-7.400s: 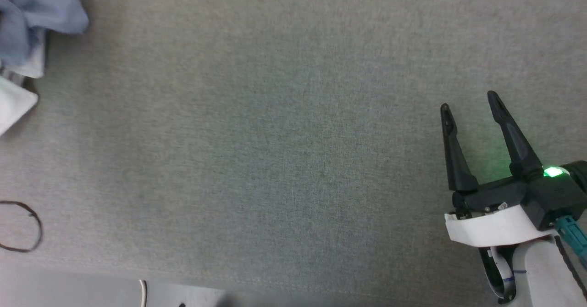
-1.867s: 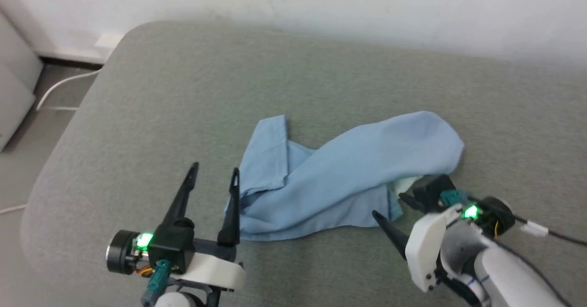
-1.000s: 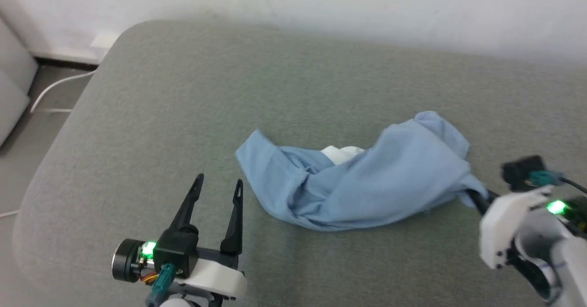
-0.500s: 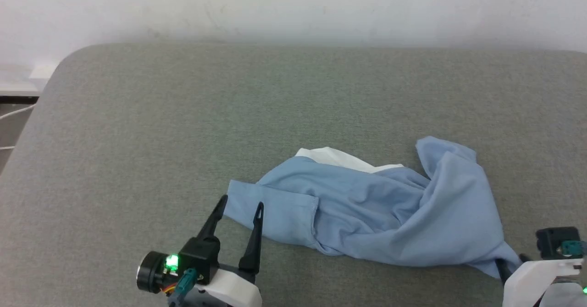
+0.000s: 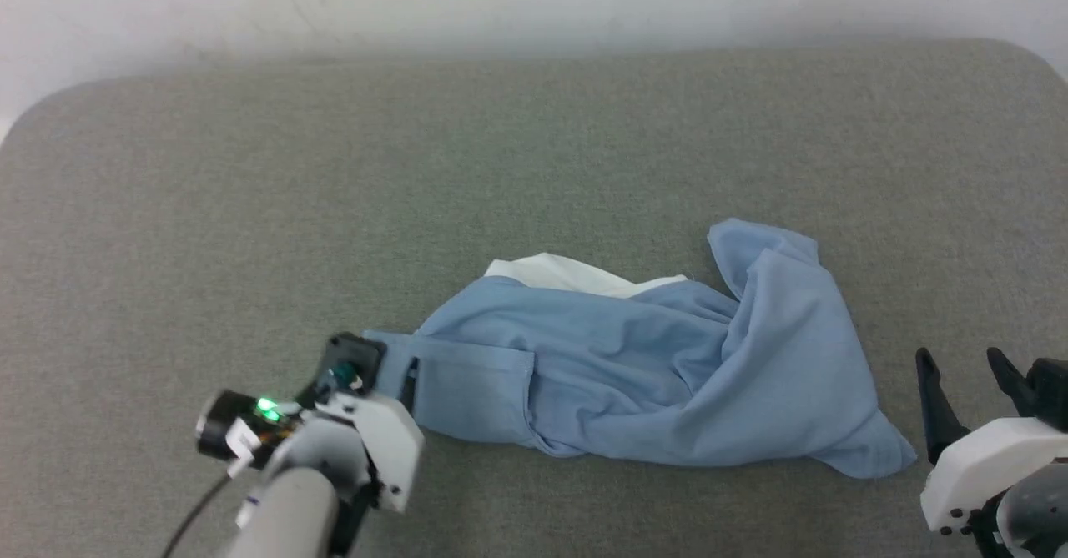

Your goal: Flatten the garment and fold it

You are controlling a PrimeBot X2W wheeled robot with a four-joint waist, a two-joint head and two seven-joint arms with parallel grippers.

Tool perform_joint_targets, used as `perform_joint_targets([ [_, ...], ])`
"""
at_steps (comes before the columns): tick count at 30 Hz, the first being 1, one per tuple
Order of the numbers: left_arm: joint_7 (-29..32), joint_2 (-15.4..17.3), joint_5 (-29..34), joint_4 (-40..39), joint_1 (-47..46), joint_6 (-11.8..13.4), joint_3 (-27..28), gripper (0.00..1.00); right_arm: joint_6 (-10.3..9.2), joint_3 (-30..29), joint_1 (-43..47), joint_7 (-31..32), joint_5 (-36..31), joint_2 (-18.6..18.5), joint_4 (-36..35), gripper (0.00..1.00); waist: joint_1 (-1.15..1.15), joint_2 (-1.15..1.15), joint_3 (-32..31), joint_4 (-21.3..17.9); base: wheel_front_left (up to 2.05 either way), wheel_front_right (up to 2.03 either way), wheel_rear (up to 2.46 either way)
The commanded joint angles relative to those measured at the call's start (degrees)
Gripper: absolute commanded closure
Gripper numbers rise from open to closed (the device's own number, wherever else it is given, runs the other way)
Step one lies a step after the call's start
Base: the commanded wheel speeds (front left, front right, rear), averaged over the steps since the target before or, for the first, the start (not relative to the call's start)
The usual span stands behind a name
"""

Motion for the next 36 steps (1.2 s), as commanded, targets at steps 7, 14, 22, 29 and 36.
perform_joint_targets([
  [7, 9.00, 4.89, -0.66, 4.52, -7.17, -4.34, -0.31, 0.00, -0.06, 1.00, -1.65, -2.09, 0.04, 0.91, 1.58, 0.00, 0.00, 0.00, 5.93, -3.28, 0.00, 0.00, 0.00],
  [14, 16.81, 7.80, -6.90, 8.73, -9.80, -6.88, -4.89, 0.73, -0.06, 1.43, -2.75, -3.59, 0.02, 1.07, 3.59, 0.00, 0.00, 0.00, 8.68, -4.28, 0.00, 0.00, 0.00],
  [22, 10.04, 12.96, -13.40, 5.22, -13.11, -6.94, -9.37, 1.00, -0.06, 1.49, -3.66, -4.83, 0.50, 1.10, 6.24, 0.00, 0.00, 0.00, 7.67, -4.02, 0.00, 0.00, 0.00],
  [29, -8.94, 13.85, -9.90, 2.09, -18.98, -1.16, -5.19, 1.00, -0.06, 1.12, -4.05, -5.61, 0.08, 1.11, 7.80, 0.00, 0.00, 0.00, 3.80, -3.15, 0.00, 0.00, 0.00],
  [36, -22.42, 15.73, -7.96, -1.92, -20.43, 4.84, -0.39, 1.00, -0.06, 1.01, -3.01, -5.24, -0.08, 1.11, 7.73, 0.00, 0.00, 0.00, 1.75, -0.82, 0.00, 0.00, 0.00],
])
